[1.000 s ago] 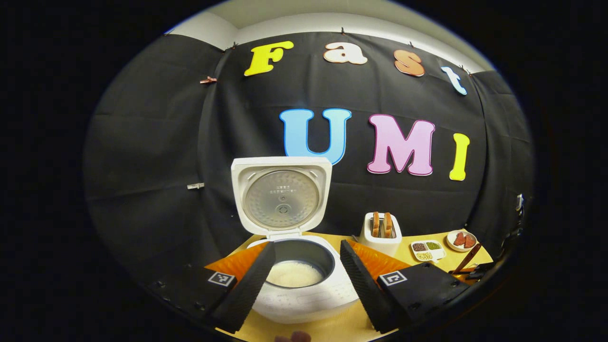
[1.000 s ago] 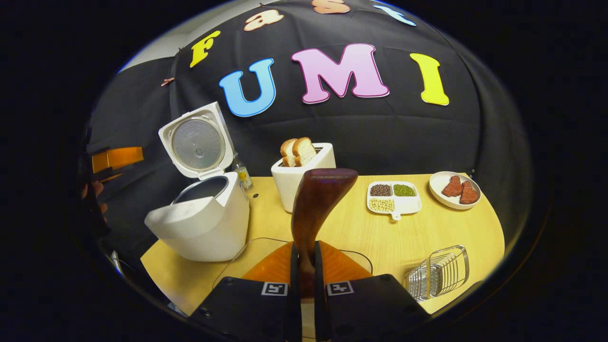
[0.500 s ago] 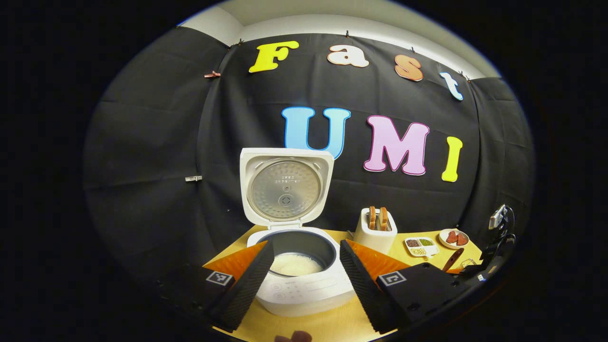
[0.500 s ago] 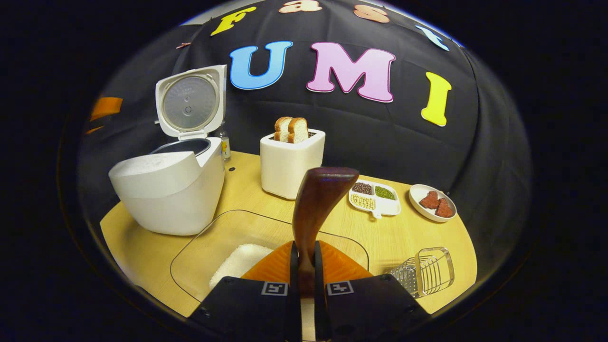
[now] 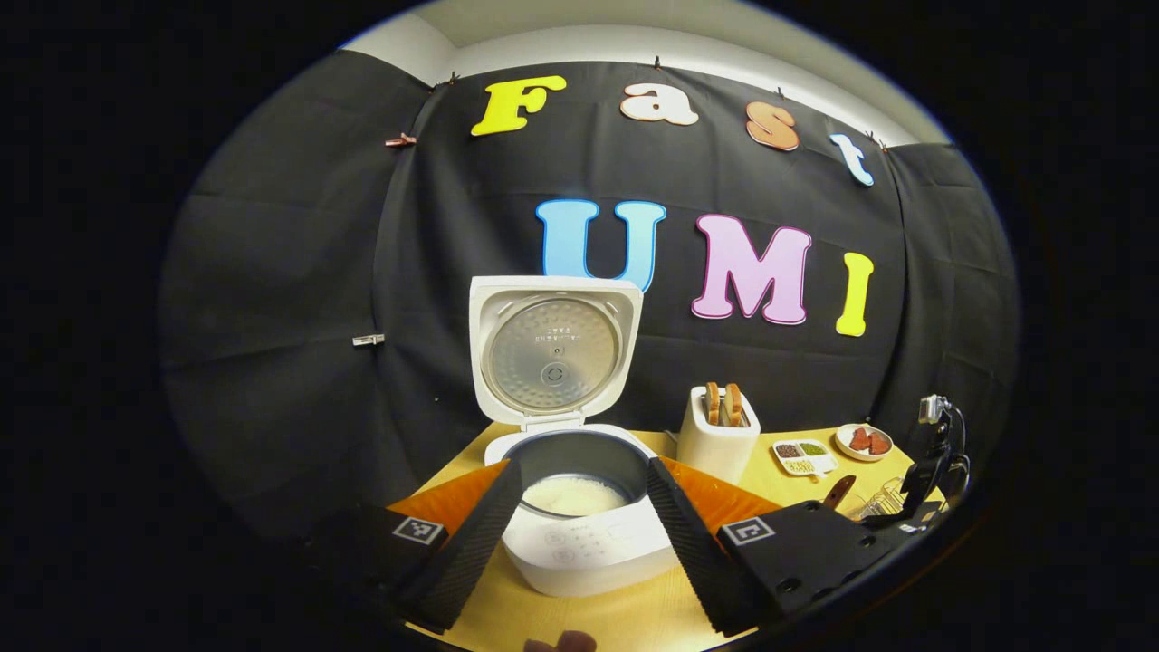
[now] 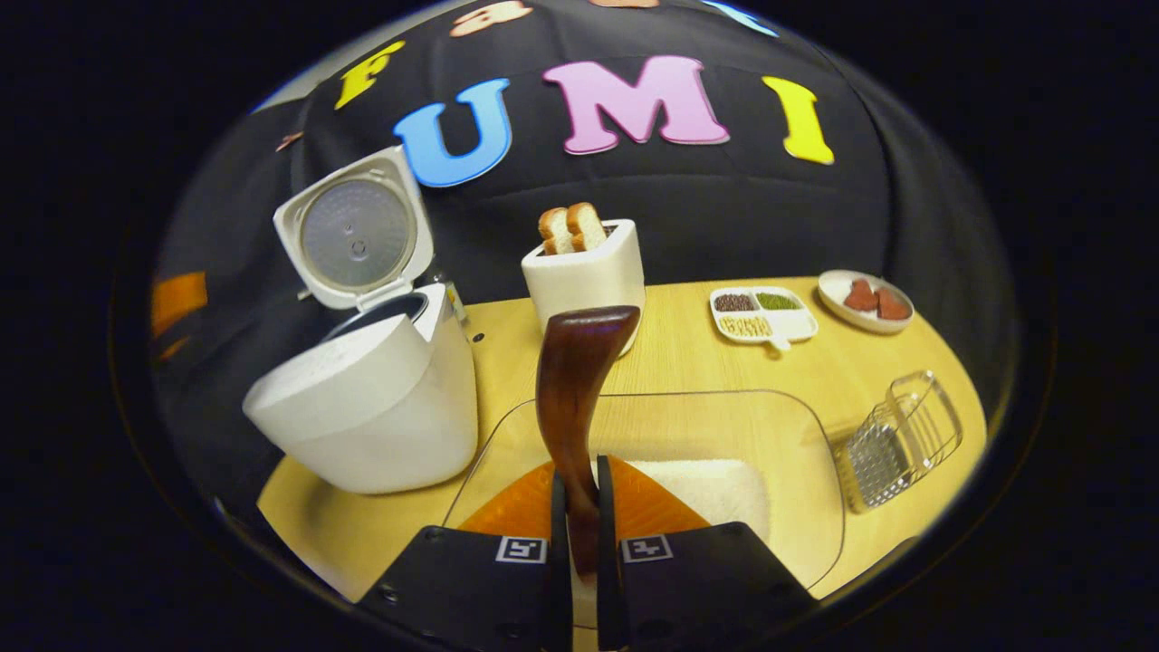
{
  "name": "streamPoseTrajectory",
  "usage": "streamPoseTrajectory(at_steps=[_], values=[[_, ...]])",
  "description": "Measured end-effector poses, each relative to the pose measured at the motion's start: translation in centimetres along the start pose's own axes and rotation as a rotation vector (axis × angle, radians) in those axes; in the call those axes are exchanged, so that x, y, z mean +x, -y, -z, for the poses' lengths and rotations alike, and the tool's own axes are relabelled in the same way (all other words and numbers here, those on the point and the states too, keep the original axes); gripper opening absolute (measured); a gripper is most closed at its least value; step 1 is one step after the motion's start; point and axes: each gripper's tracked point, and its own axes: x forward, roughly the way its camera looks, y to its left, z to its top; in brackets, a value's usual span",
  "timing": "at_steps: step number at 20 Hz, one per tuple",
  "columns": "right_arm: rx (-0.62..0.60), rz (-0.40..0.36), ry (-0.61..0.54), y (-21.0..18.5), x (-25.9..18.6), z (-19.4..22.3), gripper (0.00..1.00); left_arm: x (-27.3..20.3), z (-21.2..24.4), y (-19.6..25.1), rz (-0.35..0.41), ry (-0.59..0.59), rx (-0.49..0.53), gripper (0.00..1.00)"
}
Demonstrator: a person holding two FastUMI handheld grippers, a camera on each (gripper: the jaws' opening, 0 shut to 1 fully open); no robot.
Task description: Close the left gripper, press the button to open the rice cooker; take a wooden spoon from the chopstick holder with the right hand, scoop a spoonful of rice and pour it into the rice cooker, then put the wooden spoon back into the chopstick holder.
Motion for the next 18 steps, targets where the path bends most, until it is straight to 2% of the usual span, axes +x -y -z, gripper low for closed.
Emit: streamPoseTrajectory(at_steps=[4,9,13,18], values=[[0.228,0.000,0.003,2.0,-0.2,-0.2,0.15,-0.7,-0.3,-0.3,0.004,0.005,0.011,0.96],[0.436,-0.035,0.053,3.3,-1.0,-2.1,0.15,-1.1,-0.8,-0.5,-0.004,0.006,0.032,0.96],[0.534,-0.049,0.096,4.3,-2.3,-4.0,0.15,-1.7,-1.0,-0.5,0.006,0.001,0.034,0.96],[0.591,-0.040,0.148,5.3,-4.7,-6.2,0.15,-2.7,-1.4,-0.8,0.021,0.001,0.057,0.96]])
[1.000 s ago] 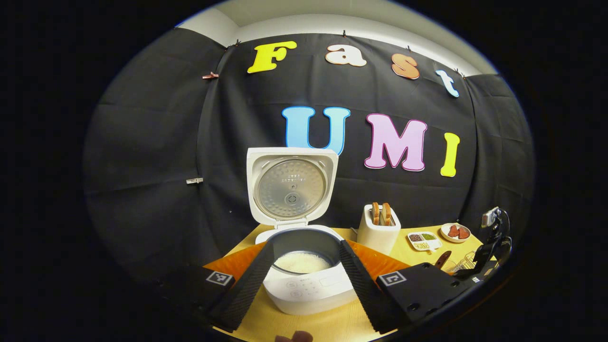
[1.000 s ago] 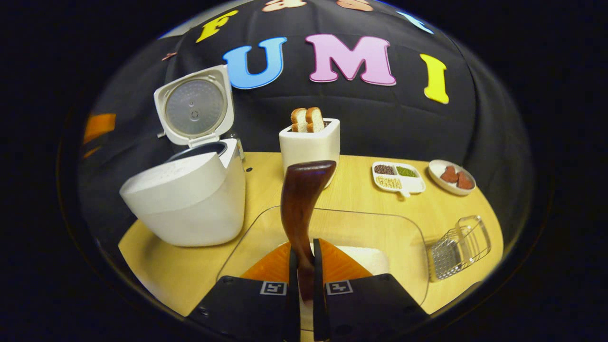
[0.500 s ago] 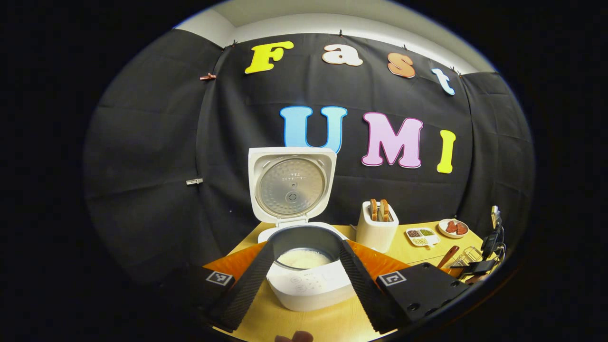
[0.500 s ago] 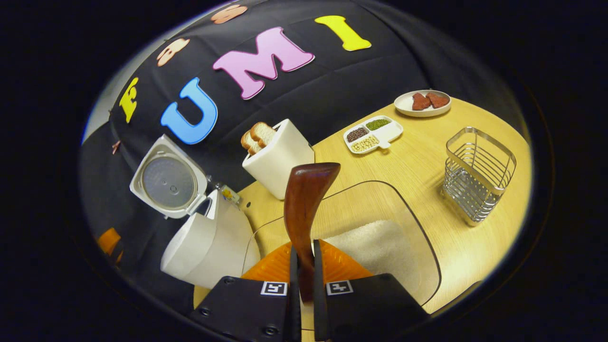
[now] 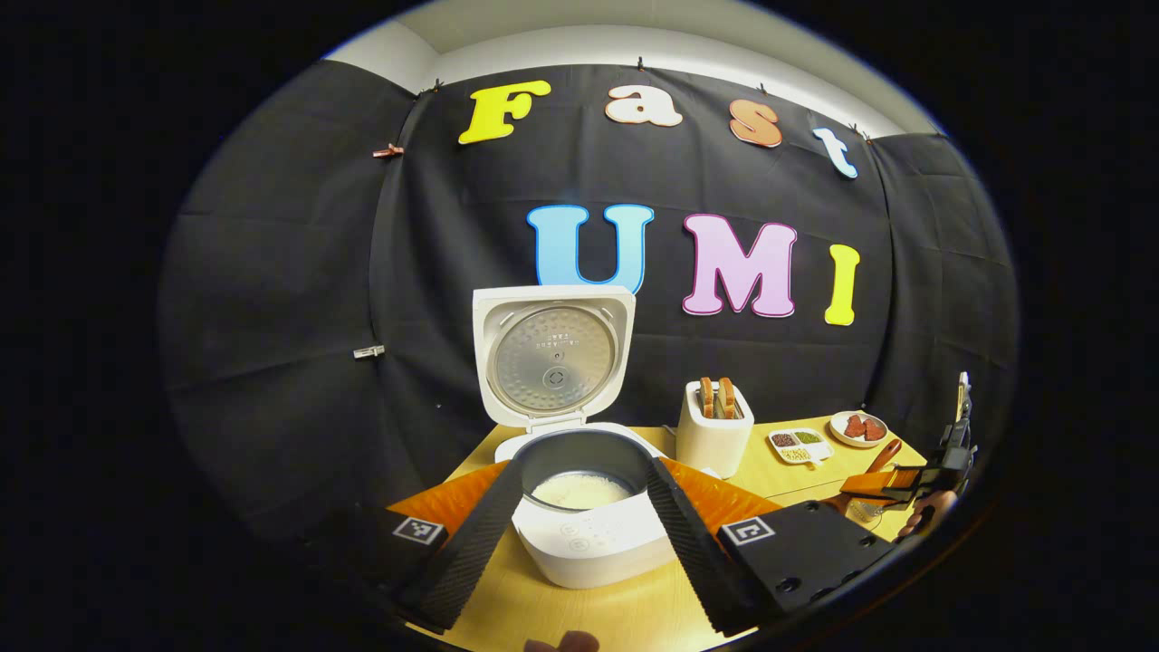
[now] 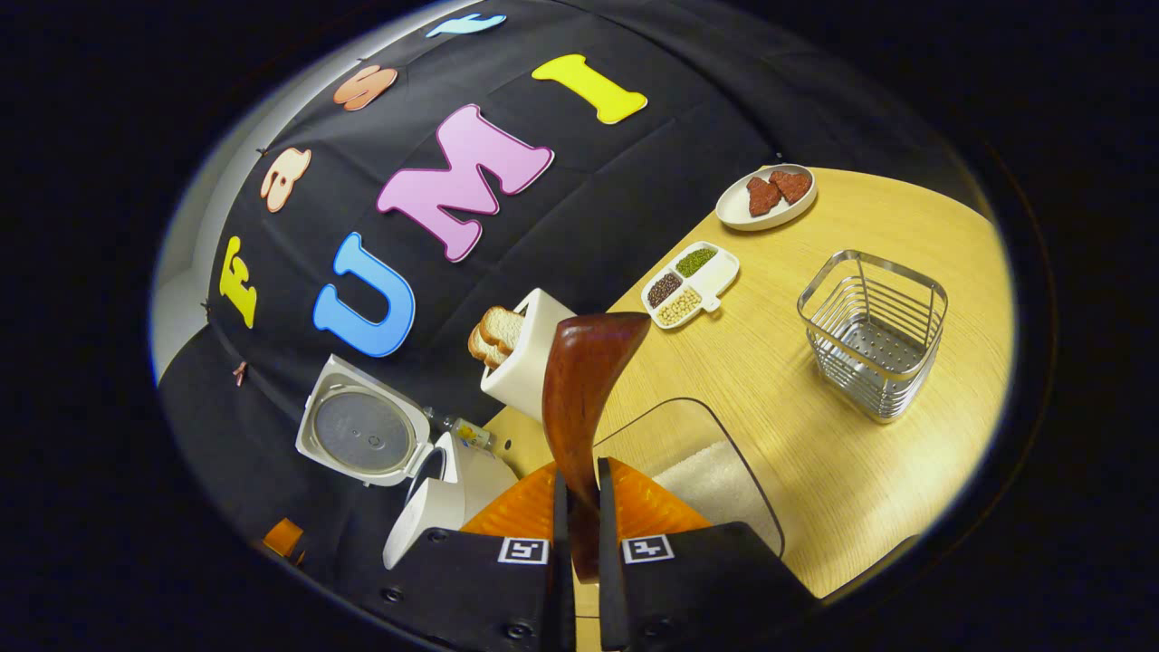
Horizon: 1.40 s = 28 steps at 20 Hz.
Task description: Close the left gripper, press the button to open the rice cooker; take a wooden spoon from the chopstick holder with the right hand, scoop a spoonful of rice and pour it into the rice cooker, then put the wooden spoon back into the chopstick holder.
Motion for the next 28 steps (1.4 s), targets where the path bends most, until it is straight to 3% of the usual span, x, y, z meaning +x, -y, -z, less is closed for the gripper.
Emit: streamPoseTrajectory(at_steps=[9,15,23,28], values=[[0.030,-0.030,0.091,-5.0,-3.7,-5.4,0.14,-1.9,-0.4,-1.2,0.016,-0.014,-0.013,0.96],[0.014,-0.108,0.120,-13.6,-4.2,-7.4,0.14,-3.2,-0.2,-3.0,0.003,-0.023,-0.007,0.96],[0.082,-0.200,0.063,-24.5,0.1,-5.0,0.14,-4.2,0.0,-5.2,-0.022,-0.027,-0.022,0.96],[0.027,-0.227,0.041,-29.9,3.4,-1.6,0.15,-4.5,0.5,-6.1,-0.029,-0.027,-0.031,0.96]])
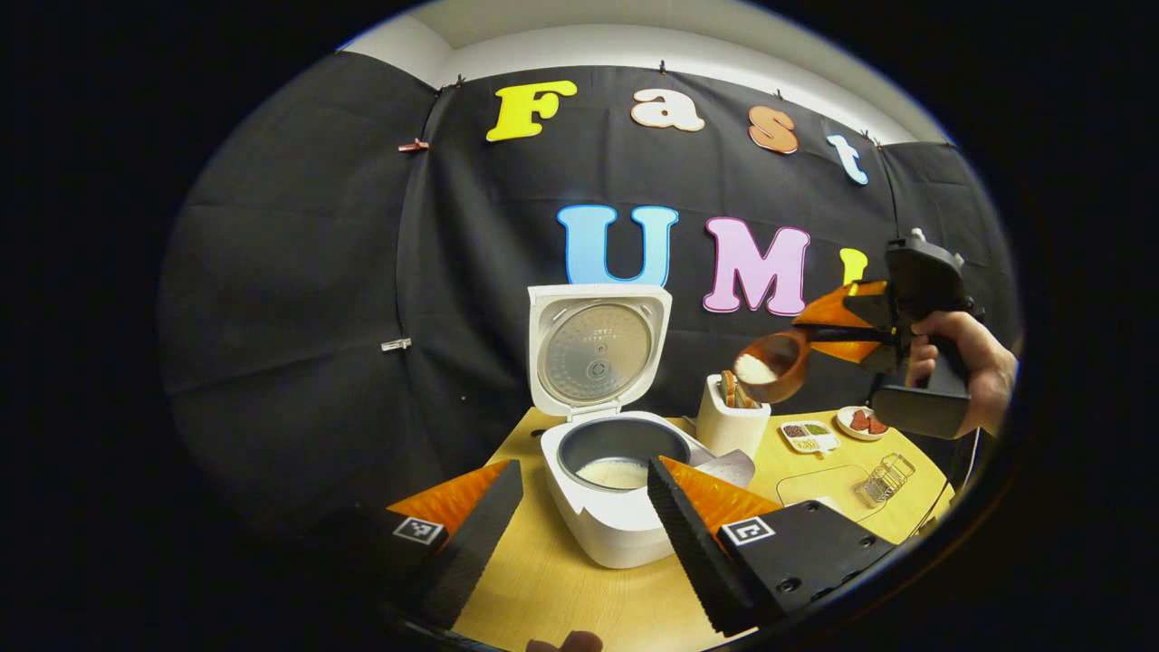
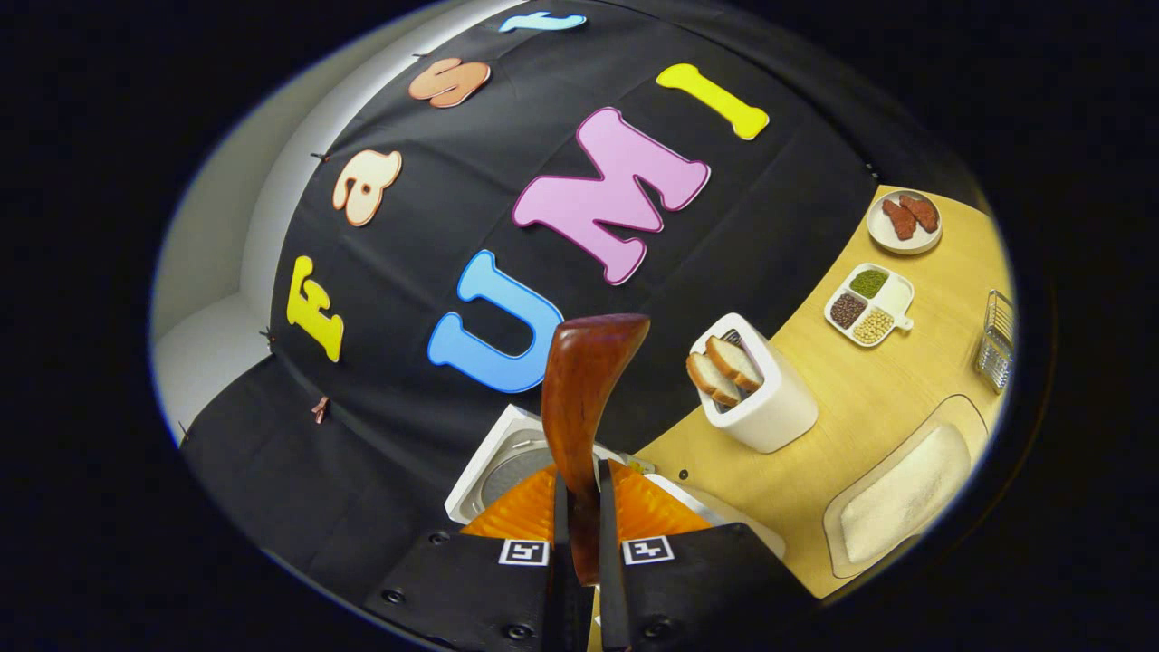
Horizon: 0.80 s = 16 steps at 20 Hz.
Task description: Close the left gripper, press the button to open the rice cooker; take a wooden spoon from the chopstick holder with the right hand, scoop a spoonful of rice and pour it into the rice cooker, then put the wooden spoon back into the chopstick holder.
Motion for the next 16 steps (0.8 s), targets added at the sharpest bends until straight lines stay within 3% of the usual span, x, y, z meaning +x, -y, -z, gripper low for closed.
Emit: streamPoseTrajectory(at_steps=[3,10,16], values=[[-0.040,-0.007,-0.013,-1.8,2.7,1.8,0.15,0.0,0.7,-0.1,0.004,-0.007,-0.024,0.96],[-0.332,-0.010,-0.033,-3.8,7.9,5.3,0.15,-0.5,0.3,-1.8,0.003,0.014,-0.036,0.96],[-0.502,-0.015,-0.057,-4.2,9.9,7.7,0.14,-1.0,0.5,-3.7,0.001,0.013,-0.034,0.96]])
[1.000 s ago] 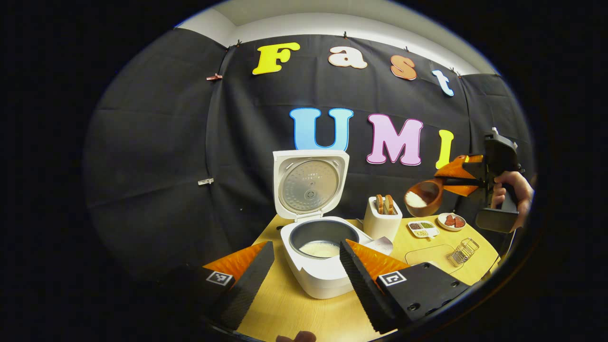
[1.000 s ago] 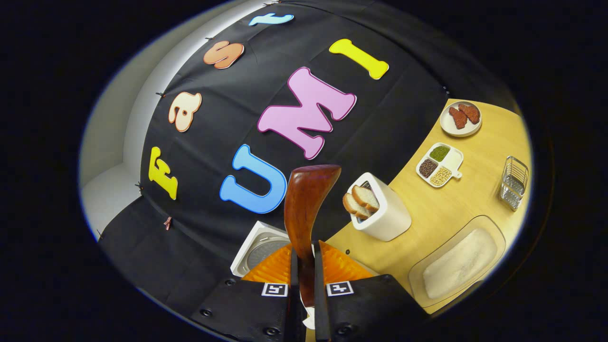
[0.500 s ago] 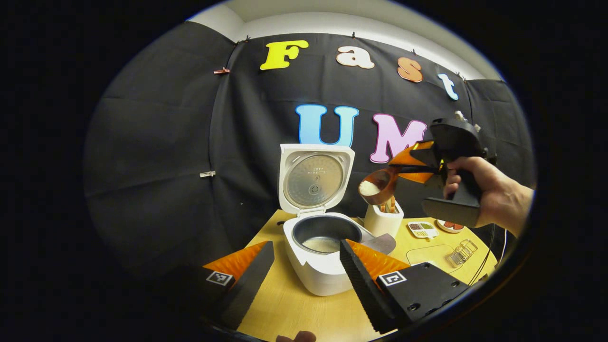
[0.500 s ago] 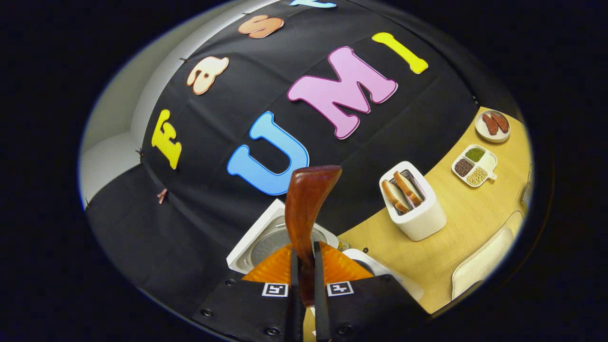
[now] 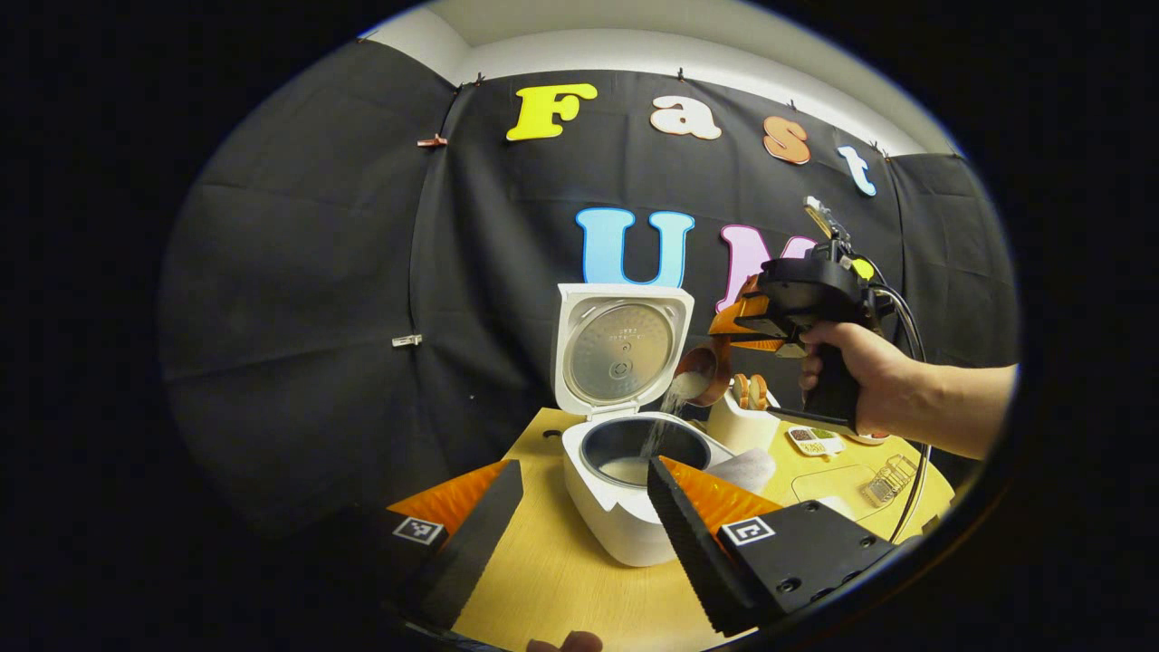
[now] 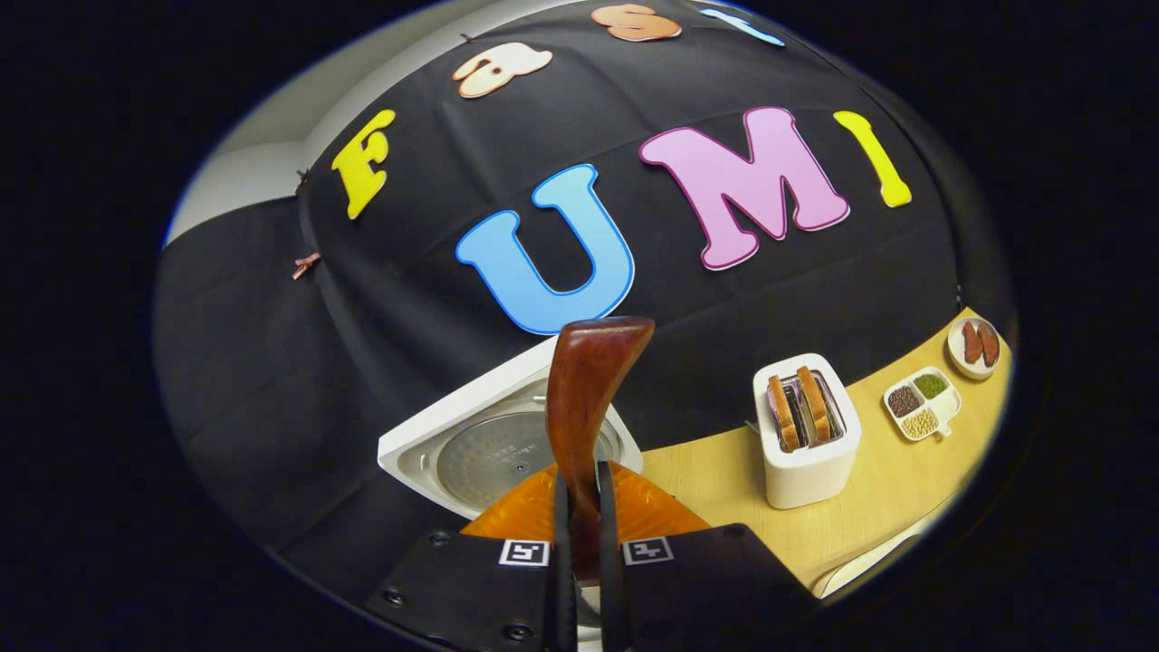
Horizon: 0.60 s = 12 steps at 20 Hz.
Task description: Close the left gripper, press the button to open the rice cooker; take a wooden spoon from the chopstick holder with the right hand, scoop a spoonful of rice and pour it into the rice cooker, then put the wooden spoon back into the chopstick holder.
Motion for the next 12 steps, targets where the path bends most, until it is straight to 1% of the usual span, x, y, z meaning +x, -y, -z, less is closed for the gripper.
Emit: streamPoseTrajectory(at_steps=[7,8,9,11,12], values=[[-0.186,-0.007,-0.005,-0.1,1.6,1.2,0.14,0.3,0.2,0.0,0.004,-0.008,-0.022,0.96],[-0.212,-0.011,-0.006,-0.2,1.7,1.4,0.14,0.4,0.3,0.0,0.005,-0.008,-0.023,0.98],[-0.240,-0.016,-0.005,-0.2,1.9,1.6,0.14,0.4,0.3,0.1,0.007,-0.009,-0.024,0.96],[-0.301,-0.022,-0.011,-0.3,2.2,2.0,0.14,0.7,0.5,0.2,0.010,-0.013,-0.026,0.96],[-0.335,-0.028,-0.016,-0.4,2.3,2.4,0.14,0.7,0.7,0.2,0.011,-0.015,-0.027,0.98]])
